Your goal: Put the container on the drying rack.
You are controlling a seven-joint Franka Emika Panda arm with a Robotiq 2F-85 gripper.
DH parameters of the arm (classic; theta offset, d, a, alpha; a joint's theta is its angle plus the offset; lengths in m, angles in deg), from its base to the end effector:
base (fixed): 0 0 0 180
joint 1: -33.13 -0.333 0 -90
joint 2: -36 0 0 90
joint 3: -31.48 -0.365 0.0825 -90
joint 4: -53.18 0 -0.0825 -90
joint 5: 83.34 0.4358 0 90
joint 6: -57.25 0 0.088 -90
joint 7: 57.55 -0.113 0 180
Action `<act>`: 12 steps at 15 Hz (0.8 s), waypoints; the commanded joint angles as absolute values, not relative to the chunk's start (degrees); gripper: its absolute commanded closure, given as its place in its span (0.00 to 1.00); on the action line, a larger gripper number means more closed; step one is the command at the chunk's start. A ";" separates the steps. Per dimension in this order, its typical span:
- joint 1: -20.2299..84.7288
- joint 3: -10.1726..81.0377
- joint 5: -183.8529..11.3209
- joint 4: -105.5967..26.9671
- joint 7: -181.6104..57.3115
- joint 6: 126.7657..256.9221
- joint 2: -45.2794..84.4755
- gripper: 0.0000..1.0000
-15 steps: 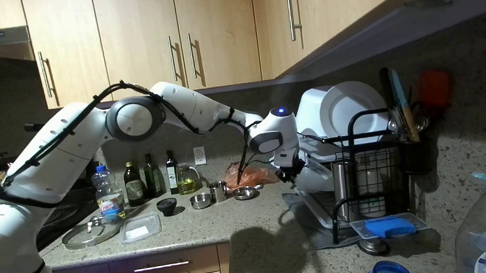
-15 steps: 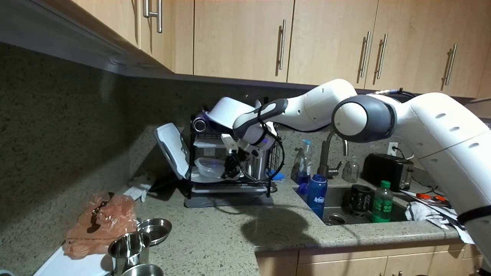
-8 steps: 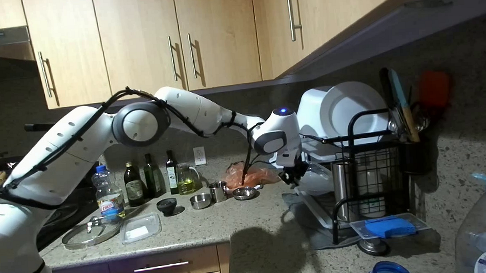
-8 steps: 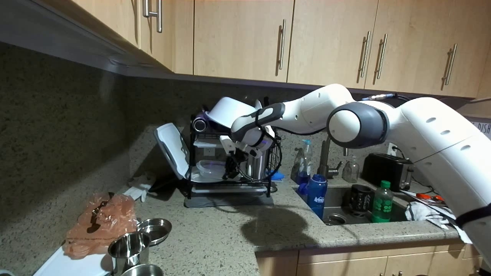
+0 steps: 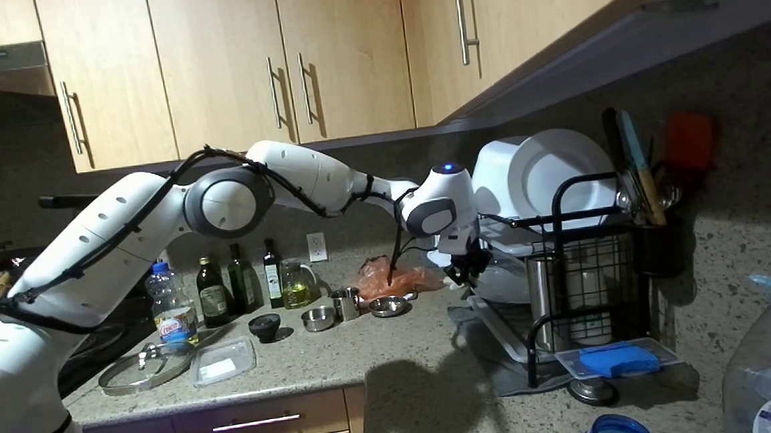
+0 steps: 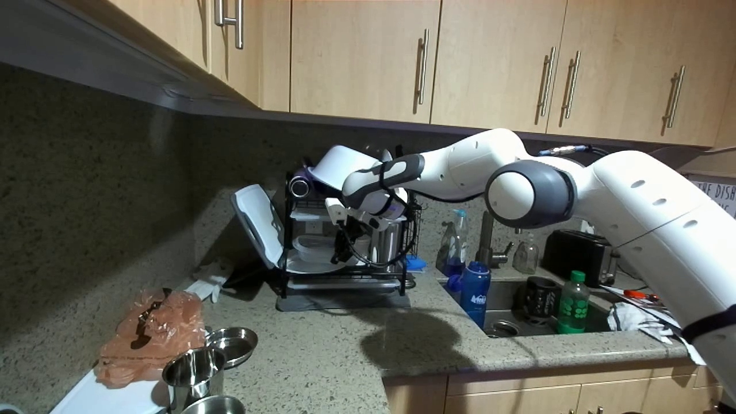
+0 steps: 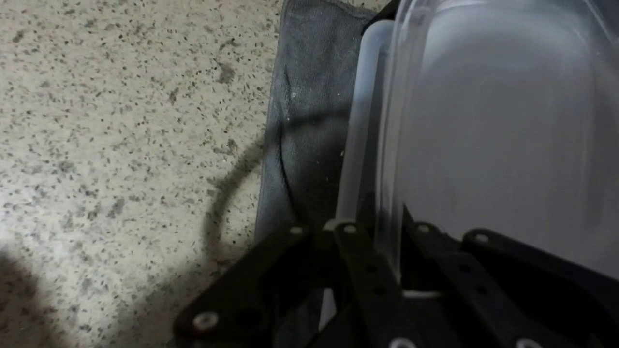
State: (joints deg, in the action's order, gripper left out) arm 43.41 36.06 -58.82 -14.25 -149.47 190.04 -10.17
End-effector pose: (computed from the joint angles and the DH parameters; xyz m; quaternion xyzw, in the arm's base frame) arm 0.8524 -0.1929 0.3523 -0.4983 0.8375 -0.0345 0.2217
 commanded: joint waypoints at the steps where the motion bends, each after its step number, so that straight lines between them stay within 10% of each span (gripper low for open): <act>1: 42.94 36.92 -60.91 -9.56 -153.13 188.34 -12.61 0.99; 12: 43.31 37.33 -63.48 -4.00 -158.20 189.43 -17.93 0.99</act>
State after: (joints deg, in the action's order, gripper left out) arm 43.14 36.55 -62.37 -8.69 -155.32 190.01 -15.32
